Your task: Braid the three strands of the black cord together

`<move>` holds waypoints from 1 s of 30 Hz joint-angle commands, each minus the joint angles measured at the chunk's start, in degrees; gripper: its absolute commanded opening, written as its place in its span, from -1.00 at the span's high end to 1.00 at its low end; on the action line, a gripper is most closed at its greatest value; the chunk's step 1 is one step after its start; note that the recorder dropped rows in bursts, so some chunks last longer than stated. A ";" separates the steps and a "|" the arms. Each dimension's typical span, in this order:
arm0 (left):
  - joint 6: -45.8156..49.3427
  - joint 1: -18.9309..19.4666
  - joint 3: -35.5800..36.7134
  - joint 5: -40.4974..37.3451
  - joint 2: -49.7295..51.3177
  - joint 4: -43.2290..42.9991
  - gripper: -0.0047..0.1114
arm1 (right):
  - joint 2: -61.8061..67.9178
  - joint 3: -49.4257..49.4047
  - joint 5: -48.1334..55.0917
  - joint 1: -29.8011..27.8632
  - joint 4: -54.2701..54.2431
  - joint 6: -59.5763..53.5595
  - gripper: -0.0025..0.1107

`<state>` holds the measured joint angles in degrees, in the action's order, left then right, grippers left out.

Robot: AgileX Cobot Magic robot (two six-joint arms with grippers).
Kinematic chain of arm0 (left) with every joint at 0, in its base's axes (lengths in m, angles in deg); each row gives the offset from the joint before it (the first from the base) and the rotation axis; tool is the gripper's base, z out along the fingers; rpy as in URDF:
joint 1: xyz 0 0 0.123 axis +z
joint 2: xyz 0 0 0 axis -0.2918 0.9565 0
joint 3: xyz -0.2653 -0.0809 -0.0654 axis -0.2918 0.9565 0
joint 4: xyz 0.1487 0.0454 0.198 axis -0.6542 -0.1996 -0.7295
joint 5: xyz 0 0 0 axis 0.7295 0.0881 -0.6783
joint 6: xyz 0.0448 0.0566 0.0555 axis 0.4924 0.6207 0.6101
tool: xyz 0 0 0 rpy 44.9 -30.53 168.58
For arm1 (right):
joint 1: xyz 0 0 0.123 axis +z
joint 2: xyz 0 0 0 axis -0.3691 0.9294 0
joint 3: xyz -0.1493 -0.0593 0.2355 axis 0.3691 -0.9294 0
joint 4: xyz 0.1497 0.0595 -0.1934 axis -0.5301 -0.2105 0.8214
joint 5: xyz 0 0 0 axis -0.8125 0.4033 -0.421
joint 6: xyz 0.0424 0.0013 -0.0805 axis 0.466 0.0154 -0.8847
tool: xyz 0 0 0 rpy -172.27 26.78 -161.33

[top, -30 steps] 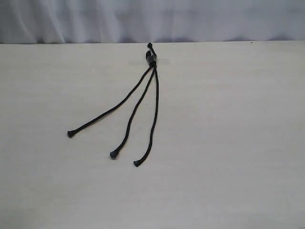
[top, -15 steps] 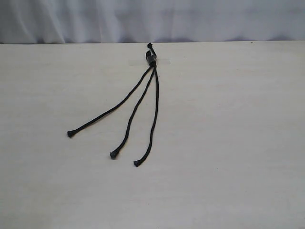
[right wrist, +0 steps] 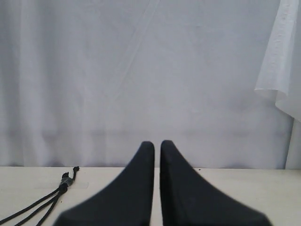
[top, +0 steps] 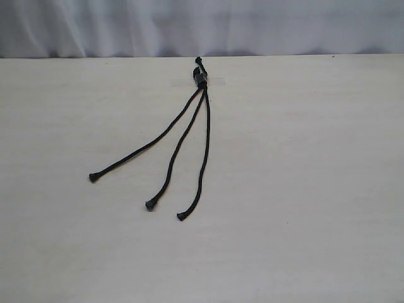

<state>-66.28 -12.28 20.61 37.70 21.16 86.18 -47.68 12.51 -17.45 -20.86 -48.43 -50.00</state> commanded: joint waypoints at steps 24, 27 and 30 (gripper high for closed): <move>1.46 -0.01 -34.72 -36.24 58.88 5.95 0.92 | 46.60 29.38 32.85 -0.02 -6.98 -0.08 0.88; 1.46 -0.01 -35.95 -36.24 65.38 6.07 0.92 | 54.93 32.51 34.93 -0.02 -10.91 -2.24 0.88; 1.46 -0.01 -36.79 -36.08 70.79 6.16 0.92 | 63.52 36.10 36.82 -0.02 -17.59 -8.37 0.88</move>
<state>-65.00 -12.28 -15.10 1.37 87.51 92.09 9.13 45.70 17.40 -20.86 -60.44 -53.11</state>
